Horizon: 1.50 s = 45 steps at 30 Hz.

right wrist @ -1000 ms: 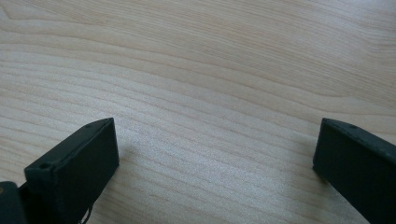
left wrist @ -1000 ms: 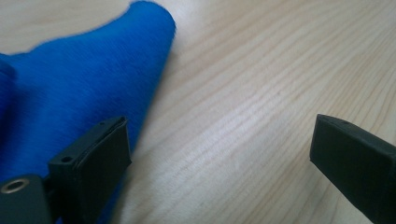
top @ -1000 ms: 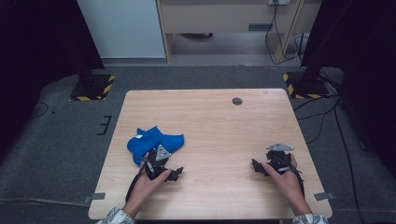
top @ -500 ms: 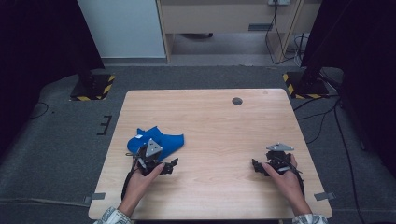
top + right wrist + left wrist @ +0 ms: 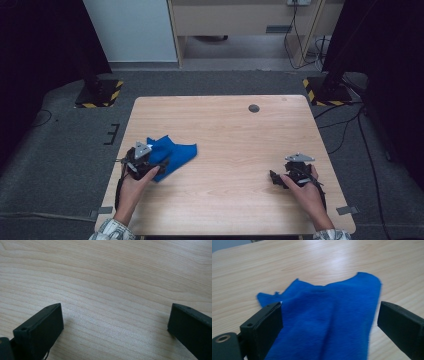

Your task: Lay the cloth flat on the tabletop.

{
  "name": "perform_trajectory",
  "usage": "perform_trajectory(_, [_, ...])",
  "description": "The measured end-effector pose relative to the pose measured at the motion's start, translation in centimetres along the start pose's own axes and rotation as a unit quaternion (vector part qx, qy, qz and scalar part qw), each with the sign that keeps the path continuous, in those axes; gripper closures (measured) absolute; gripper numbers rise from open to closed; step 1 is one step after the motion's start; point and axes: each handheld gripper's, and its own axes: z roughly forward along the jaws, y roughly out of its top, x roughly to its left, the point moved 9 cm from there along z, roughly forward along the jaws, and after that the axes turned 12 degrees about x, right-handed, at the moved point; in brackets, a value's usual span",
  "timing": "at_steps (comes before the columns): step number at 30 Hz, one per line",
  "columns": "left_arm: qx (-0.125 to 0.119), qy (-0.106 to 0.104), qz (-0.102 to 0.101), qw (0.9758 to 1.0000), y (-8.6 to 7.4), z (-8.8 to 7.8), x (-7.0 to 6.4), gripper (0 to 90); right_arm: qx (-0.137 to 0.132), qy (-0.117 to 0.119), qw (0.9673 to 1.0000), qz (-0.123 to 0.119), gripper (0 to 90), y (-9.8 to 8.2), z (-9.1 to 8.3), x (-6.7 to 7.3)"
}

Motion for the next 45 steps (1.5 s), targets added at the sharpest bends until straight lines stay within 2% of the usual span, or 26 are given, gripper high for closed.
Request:
perform_trajectory(1, [0.000,0.000,0.000,1.0000,0.0,0.0,0.0,5.7,0.000,0.000,1.0000,-0.001,0.5,0.0,0.0,0.0])
perform_trajectory(3, [-0.002,0.011,-0.015,0.9998,-0.3,-0.1,1.3,5.7,0.000,0.000,1.0000,-0.001,0.5,0.0,0.0,0.0])
perform_trajectory(9, [0.012,0.026,-0.024,0.9993,-1.2,0.5,2.5,5.3,-0.001,0.000,1.0000,0.000,0.5,0.0,0.0,0.0])
perform_trajectory(15, [0.029,0.030,-0.021,0.9989,-2.0,1.3,2.9,4.9,-0.001,0.000,1.0000,-0.001,0.5,0.0,0.0,0.0])
perform_trajectory(20, [0.041,0.032,-0.016,0.9985,-2.2,1.8,2.8,5.0,-0.001,0.000,1.0000,-0.001,0.5,0.0,0.0,0.0])
perform_trajectory(25, [0.063,0.025,-0.019,0.9975,-3.0,2.5,2.8,6.9,0.000,0.000,1.0000,-0.001,0.5,0.0,0.0,0.0])
perform_trajectory(26, [0.068,0.023,-0.019,0.9972,-3.2,2.6,2.9,8.8,0.000,0.000,1.0000,-0.001,0.5,0.0,0.0,0.0])
perform_trajectory(28, [0.072,0.018,-0.021,0.9971,-3.3,2.8,2.9,17.9,0.000,0.000,1.0000,-0.001,0.5,0.0,0.0,0.0])
perform_trajectory(29, [0.074,0.009,-0.030,0.9967,-3.4,2.9,2.9,19.5,0.000,0.000,1.0000,-0.001,0.5,0.0,0.0,0.0])
perform_trajectory(32, [0.073,0.003,-0.034,0.9967,-3.4,2.8,3.0,34.9,0.000,0.000,1.0000,-0.001,0.5,0.0,0.0,0.0])
perform_trajectory(33, [0.073,0.002,-0.036,0.9967,-3.4,2.8,3.0,34.9,0.000,0.000,1.0000,-0.001,0.5,0.0,0.0,0.0])
perform_trajectory(34, [0.072,-0.002,-0.036,0.9967,-3.4,2.7,3.0,46.1,0.000,0.000,1.0000,-0.001,0.5,0.0,0.0,0.0])
perform_trajectory(40, [0.063,-0.016,-0.035,0.9973,-3.1,2.8,2.8,69.9,0.000,0.000,1.0000,-0.001,0.5,0.0,0.0,0.0])
perform_trajectory(45, [0.052,-0.026,-0.032,0.9978,-2.6,2.5,2.4,80.3,-0.001,0.000,1.0000,-0.001,0.5,0.0,0.0,0.0])
